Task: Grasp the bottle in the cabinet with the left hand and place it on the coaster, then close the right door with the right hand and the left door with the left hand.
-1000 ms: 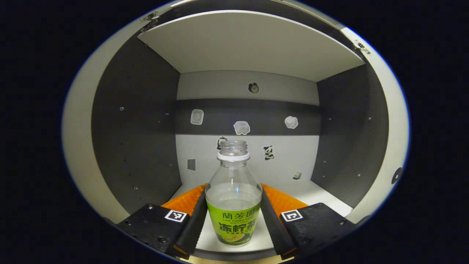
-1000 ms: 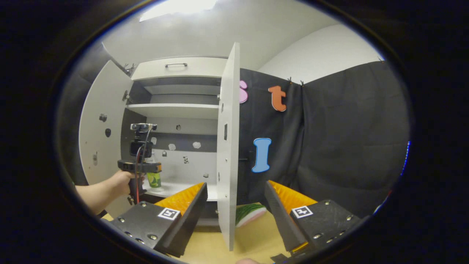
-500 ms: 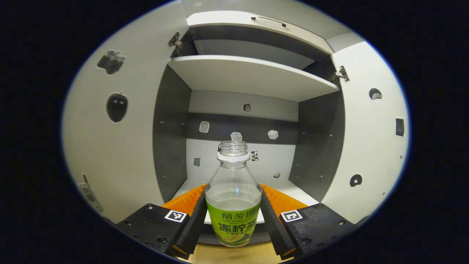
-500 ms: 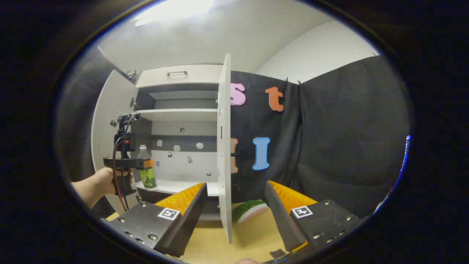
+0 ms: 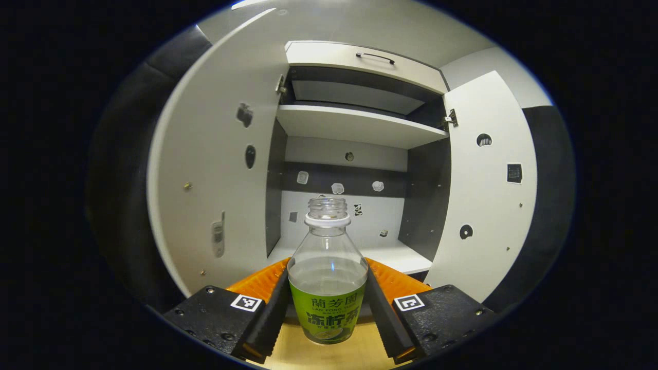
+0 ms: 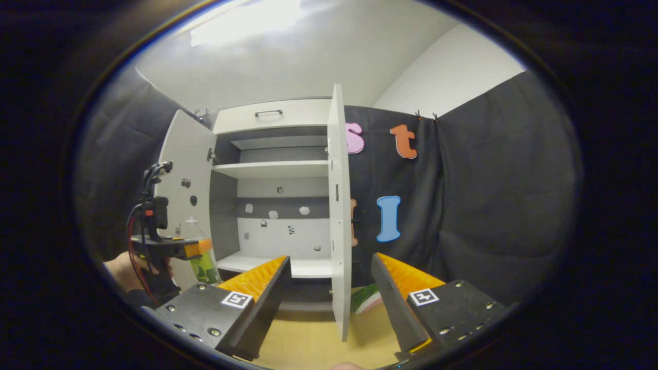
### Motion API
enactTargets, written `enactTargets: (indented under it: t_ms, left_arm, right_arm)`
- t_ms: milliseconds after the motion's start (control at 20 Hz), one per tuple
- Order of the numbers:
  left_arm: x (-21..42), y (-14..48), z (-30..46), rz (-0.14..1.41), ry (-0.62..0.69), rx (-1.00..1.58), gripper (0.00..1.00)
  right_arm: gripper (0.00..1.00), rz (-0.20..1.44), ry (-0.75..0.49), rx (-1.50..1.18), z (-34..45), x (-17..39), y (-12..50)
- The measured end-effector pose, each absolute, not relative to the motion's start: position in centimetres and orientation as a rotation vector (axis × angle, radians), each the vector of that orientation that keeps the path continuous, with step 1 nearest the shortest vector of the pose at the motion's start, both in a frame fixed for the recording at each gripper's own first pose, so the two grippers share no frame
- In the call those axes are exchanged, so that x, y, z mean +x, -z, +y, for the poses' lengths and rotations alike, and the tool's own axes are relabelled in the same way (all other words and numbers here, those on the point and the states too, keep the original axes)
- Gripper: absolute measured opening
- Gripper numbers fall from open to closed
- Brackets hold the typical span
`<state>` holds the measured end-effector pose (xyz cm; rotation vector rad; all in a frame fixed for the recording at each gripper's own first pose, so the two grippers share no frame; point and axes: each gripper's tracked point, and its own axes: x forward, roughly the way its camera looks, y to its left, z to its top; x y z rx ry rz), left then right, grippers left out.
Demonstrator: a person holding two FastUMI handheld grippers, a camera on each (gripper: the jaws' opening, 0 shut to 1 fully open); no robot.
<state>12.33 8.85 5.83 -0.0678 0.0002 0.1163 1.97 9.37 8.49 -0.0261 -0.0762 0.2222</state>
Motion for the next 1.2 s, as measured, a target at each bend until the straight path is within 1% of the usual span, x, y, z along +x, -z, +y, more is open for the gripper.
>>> enactTargets:
  t_ms: [150,200,350,450,500,650,750,800,850,900,950,1000,1150,1200]
  left_arm:
    - [9.7,-3.2,9.3,0.023,-0.123,-0.122,0.78]
    - [8.9,-2.1,9.4,0.037,-0.123,-0.140,0.78]
    - [6.8,0.6,10.2,0.041,-0.130,-0.148,0.79]
    - [5.9,2.7,10.6,0.038,-0.135,-0.149,0.79]
    - [5.5,3.8,10.5,0.035,-0.131,-0.159,0.79]
    - [4.7,7.1,9.4,0.029,-0.085,-0.179,0.79]
    - [4.5,8.7,8.2,-0.008,-0.037,-0.177,0.80]
    - [4.4,9.7,7.7,-0.016,-0.015,-0.169,0.79]
    - [4.4,11.1,7.2,-0.010,0.008,-0.160,0.79]
    - [4.4,12.6,6.5,0.010,0.032,-0.154,0.79]
    - [4.2,14.3,5.9,0.036,0.053,-0.145,0.79]
    - [4.1,15.9,5.4,0.058,0.073,-0.135,0.79]
    - [4.4,19.3,4.3,0.093,0.123,-0.118,0.79]
    - [4.7,20.4,4.1,0.101,0.132,-0.112,0.79]
  right_arm:
    - [0.94,-0.093,-0.257,-0.042,10.4,1.9,-8.9]
    - [0.95,-0.088,-0.262,-0.045,10.7,1.9,-8.7]
    - [0.95,-0.082,-0.292,-0.030,11.7,2.0,-8.5]
    - [0.94,-0.077,-0.286,-0.042,11.6,2.5,-7.9]
    - [0.95,-0.082,-0.280,-0.054,11.5,2.7,-7.8]
    - [0.95,-0.069,-0.293,-0.069,12.6,3.3,-6.5]
    - [0.95,-0.067,-0.278,-0.091,12.4,4.0,-5.8]
    - [0.94,-0.070,-0.269,-0.101,12.3,4.3,-5.7]
    - [0.96,-0.069,-0.268,-0.105,12.6,4.6,-5.4]
    - [0.94,-0.067,-0.269,-0.103,13.0,4.9,-5.1]
    - [0.95,-0.066,-0.267,-0.094,13.2,5.3,-4.9]
    - [0.94,-0.059,-0.267,-0.081,13.2,5.7,-4.5]
    - [0.94,-0.036,-0.254,-0.045,13.5,6.9,-3.5]
    - [0.96,-0.029,-0.248,-0.039,13.4,7.2,-3.0]
